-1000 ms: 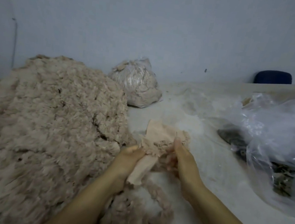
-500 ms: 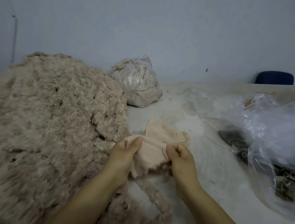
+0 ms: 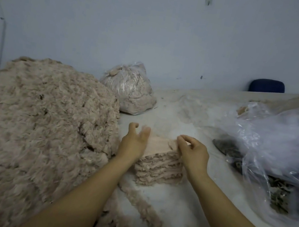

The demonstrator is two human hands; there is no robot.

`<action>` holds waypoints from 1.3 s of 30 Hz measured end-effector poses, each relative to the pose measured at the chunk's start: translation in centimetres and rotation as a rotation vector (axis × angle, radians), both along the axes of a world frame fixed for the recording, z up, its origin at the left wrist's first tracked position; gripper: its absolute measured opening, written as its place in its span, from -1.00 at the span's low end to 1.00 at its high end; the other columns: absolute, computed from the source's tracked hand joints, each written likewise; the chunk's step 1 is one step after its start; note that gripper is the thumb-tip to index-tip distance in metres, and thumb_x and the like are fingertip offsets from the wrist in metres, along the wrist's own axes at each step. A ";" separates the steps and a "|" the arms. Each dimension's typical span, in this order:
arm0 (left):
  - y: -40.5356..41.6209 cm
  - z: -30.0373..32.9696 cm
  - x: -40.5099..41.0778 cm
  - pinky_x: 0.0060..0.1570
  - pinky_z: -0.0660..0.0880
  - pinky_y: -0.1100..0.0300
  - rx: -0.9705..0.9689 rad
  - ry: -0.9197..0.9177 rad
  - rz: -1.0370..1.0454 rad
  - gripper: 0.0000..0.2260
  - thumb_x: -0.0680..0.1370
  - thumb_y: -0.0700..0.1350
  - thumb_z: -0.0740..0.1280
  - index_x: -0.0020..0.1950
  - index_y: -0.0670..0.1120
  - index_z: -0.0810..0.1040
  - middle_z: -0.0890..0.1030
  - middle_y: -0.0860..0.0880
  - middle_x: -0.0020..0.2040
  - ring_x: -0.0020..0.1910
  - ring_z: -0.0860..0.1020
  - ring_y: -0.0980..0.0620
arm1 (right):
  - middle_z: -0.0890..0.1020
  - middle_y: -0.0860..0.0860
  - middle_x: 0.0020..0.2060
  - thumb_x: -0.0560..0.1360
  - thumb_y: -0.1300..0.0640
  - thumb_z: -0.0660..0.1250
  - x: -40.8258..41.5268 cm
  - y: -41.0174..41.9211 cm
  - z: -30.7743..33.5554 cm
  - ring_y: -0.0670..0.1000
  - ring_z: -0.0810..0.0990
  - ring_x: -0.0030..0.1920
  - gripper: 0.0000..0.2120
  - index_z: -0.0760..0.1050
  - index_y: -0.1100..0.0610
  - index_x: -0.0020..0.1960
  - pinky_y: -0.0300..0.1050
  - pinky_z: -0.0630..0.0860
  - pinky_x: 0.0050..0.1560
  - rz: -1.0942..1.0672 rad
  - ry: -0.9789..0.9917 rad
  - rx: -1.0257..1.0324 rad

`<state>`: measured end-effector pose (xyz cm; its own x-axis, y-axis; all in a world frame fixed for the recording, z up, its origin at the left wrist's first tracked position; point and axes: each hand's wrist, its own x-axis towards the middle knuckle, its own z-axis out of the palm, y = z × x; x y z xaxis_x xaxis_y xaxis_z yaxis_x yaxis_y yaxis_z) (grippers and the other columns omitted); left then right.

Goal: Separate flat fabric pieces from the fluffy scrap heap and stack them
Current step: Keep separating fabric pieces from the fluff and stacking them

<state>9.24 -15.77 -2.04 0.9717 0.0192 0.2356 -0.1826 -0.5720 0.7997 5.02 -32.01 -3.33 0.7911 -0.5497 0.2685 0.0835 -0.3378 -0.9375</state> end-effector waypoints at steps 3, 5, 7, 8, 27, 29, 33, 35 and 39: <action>1.5 -0.1 -1.6 -0.22 0.35 0.14 -0.136 -0.104 0.049 -0.60 0.60 0.12 0.14 0.32 -0.11 0.28 0.51 0.00 -0.16 -0.20 0.50 0.03 | 0.54 -0.14 -0.36 0.53 0.04 0.32 -2.3 0.6 -0.5 -0.20 0.48 -0.34 -0.85 0.51 -0.06 -0.21 -0.44 0.33 -0.30 -0.073 -0.078 0.006; 3.2 -0.4 -2.7 -0.32 0.38 0.19 -0.209 -0.126 0.028 -0.71 0.60 0.09 0.17 0.11 -0.13 0.40 0.50 0.01 -0.24 -0.32 0.46 0.12 | 0.53 -0.13 -0.43 0.54 0.05 0.32 -4.5 2.2 -1.2 -0.21 0.48 -0.38 -0.78 0.48 -0.07 -0.29 -0.43 0.33 -0.33 0.058 -0.106 0.004; 5.4 -1.0 -4.1 -0.48 0.37 0.26 -0.269 0.062 -0.187 -0.74 0.59 0.05 0.21 -0.13 -0.13 0.44 0.51 -0.03 -0.38 -0.48 0.44 0.13 | 0.56 -0.19 -0.42 0.53 0.03 0.34 -6.7 4.6 -2.0 -0.26 0.47 -0.38 -0.72 0.50 -0.09 -0.36 -0.40 0.35 -0.30 0.378 -0.021 -0.048; 6.3 -1.4 -4.8 -0.51 0.37 0.29 -0.236 0.169 -0.331 -0.74 0.59 0.01 0.22 -0.18 -0.14 0.45 0.51 -0.01 -0.43 -0.53 0.43 0.14 | 0.58 -0.20 -0.38 0.51 -0.04 0.36 -7.7 5.7 -2.4 -0.27 0.47 -0.36 -0.75 0.53 -0.10 -0.35 -0.38 0.37 -0.28 0.552 0.067 -0.070; 7.7 -3.8 -8.2 -0.29 0.38 0.34 -0.217 0.164 -0.571 -0.87 0.57 -0.18 0.29 -0.16 -0.04 0.56 0.56 0.13 -0.34 -0.33 0.48 0.21 | 0.46 -0.11 -0.43 0.48 0.07 0.40 -9.3 7.3 -4.2 -0.10 0.43 -0.35 -0.77 0.43 0.10 -0.27 -0.22 0.39 -0.30 0.549 0.135 0.162; 7.6 -4.1 -8.1 -0.32 0.32 0.29 -0.214 0.101 -0.474 -0.82 0.59 -0.20 0.25 -0.20 -0.06 0.49 0.47 0.10 -0.37 -0.37 0.41 0.19 | 0.45 -0.03 -0.38 0.51 0.11 0.37 -9.2 7.3 -4.3 -0.07 0.41 -0.31 -0.77 0.41 0.19 -0.24 -0.15 0.38 -0.25 0.495 0.078 0.123; 6.2 -4.9 -8.3 -0.25 0.31 0.15 -0.184 -0.030 -0.264 -0.77 0.62 -0.20 0.18 -0.24 -0.04 0.39 0.40 0.02 -0.34 -0.33 0.37 0.09 | 0.48 0.09 -0.29 0.47 0.01 0.39 -9.2 7.8 -3.9 0.01 0.47 -0.25 -0.66 0.41 0.29 -0.11 -0.04 0.46 -0.20 0.485 0.076 0.280; 5.9 -5.0 -8.3 -0.26 0.32 0.14 -0.341 -0.013 -0.175 -0.77 0.63 -0.20 0.15 -0.22 -0.06 0.39 0.40 -0.02 -0.34 -0.33 0.37 0.06 | 0.59 0.10 -0.22 0.38 0.00 0.46 -9.4 7.9 -4.1 0.02 0.58 -0.20 -0.69 0.50 0.19 -0.04 -0.01 0.58 -0.15 0.561 0.184 0.381; 6.1 -4.6 -7.8 -0.28 0.32 0.15 -0.573 0.061 -0.051 -0.80 0.64 -0.24 0.11 -0.16 -0.12 0.41 0.41 -0.10 -0.29 -0.29 0.37 -0.01 | 0.58 0.11 -0.36 0.49 0.22 0.39 -9.5 7.7 -4.2 -0.01 0.55 -0.38 -0.88 0.52 0.17 -0.22 -0.18 0.49 -0.38 0.515 0.153 0.446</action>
<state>1.41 -9.68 -6.63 0.9862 0.0798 0.1451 -0.1426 -0.0367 0.9891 -4.52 -24.35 -7.56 0.9915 -0.1265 -0.0307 -0.0142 0.1295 -0.9915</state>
